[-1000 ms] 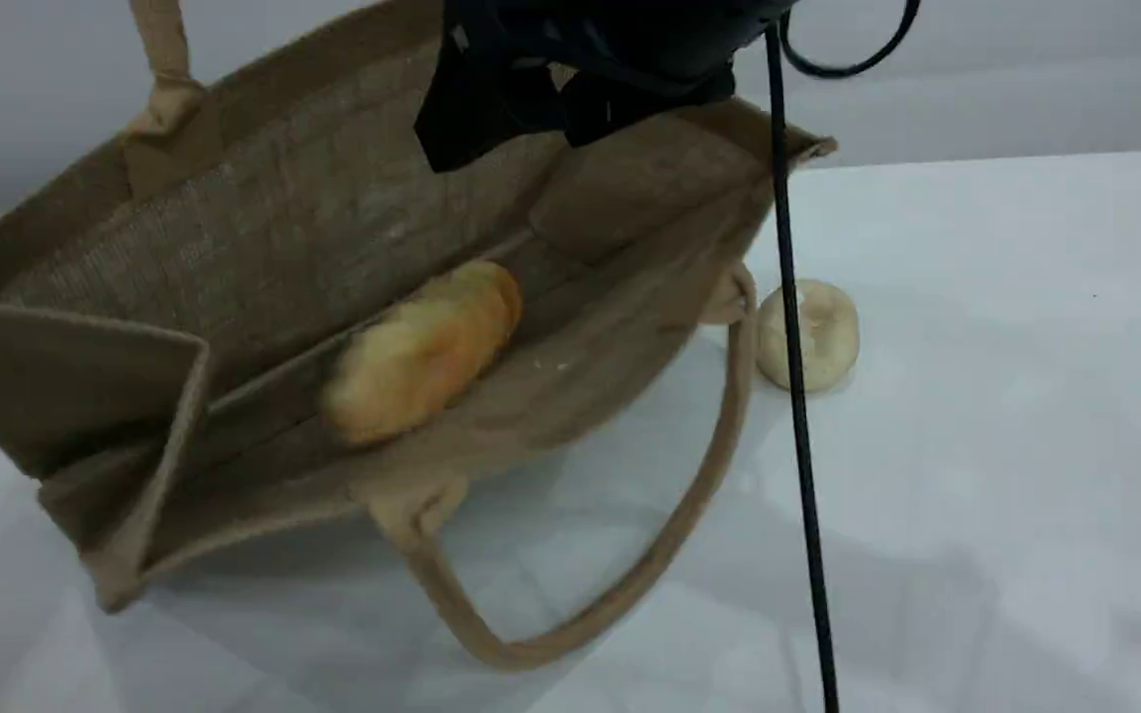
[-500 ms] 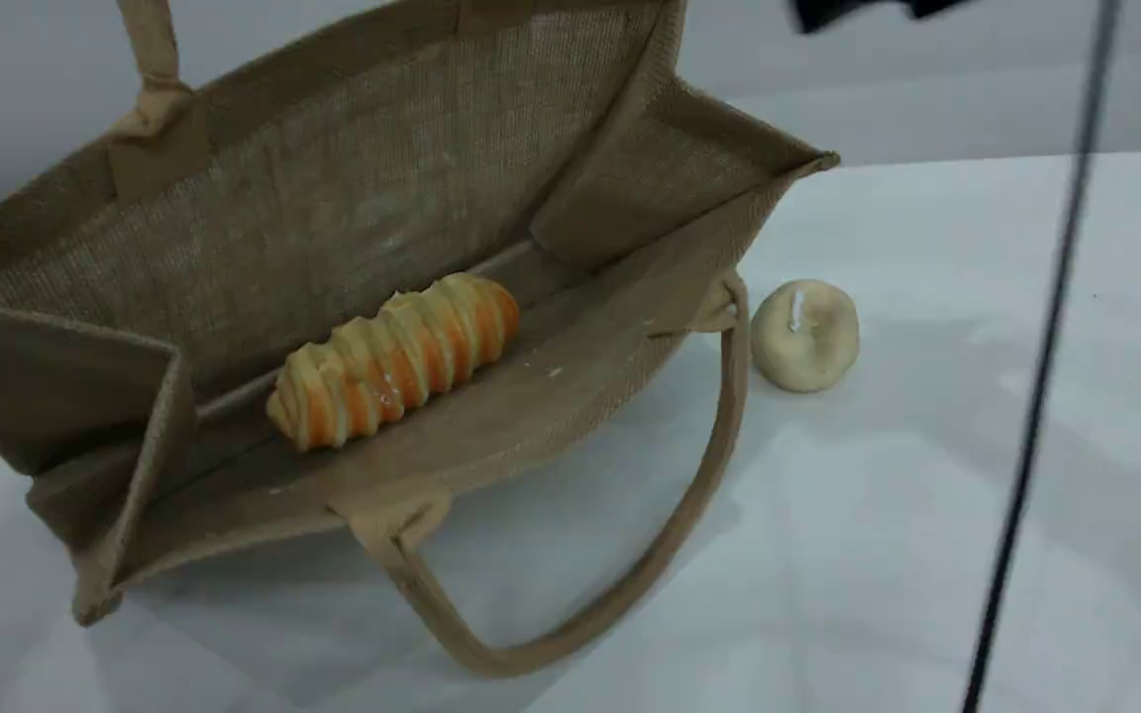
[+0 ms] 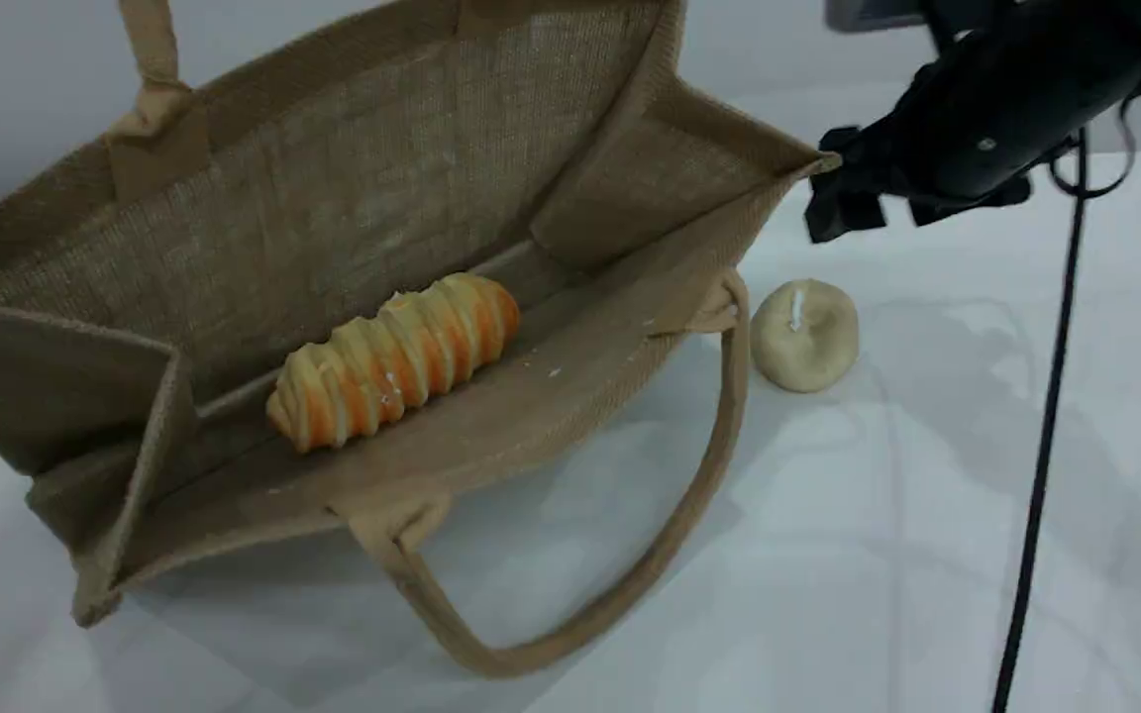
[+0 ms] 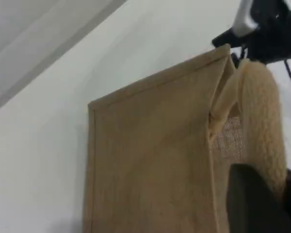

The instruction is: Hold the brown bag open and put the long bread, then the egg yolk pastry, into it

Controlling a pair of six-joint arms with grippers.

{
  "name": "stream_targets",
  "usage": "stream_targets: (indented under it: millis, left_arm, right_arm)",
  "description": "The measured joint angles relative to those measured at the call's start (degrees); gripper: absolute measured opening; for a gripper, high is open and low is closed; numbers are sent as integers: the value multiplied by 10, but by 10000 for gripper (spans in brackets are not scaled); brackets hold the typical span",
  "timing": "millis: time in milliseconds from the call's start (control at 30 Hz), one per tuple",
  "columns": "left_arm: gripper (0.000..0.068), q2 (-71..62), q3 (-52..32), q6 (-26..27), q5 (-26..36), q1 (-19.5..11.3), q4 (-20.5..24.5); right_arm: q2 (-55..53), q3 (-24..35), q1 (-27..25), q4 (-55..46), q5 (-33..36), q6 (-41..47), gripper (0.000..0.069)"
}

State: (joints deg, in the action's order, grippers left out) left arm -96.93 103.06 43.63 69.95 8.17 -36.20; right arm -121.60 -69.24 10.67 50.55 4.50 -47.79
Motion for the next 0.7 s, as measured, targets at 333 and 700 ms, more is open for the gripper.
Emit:
stream_targets:
  millis: [333,700]
  left_arm:
    - [92,0,0,-8,0,0,-1]
    - [92,0,0,-8,0,0,-1]
  right_arm:
    - [-68,-29,2,12,15,2,552]
    - [-72,-29,2,11,91,-7,489]
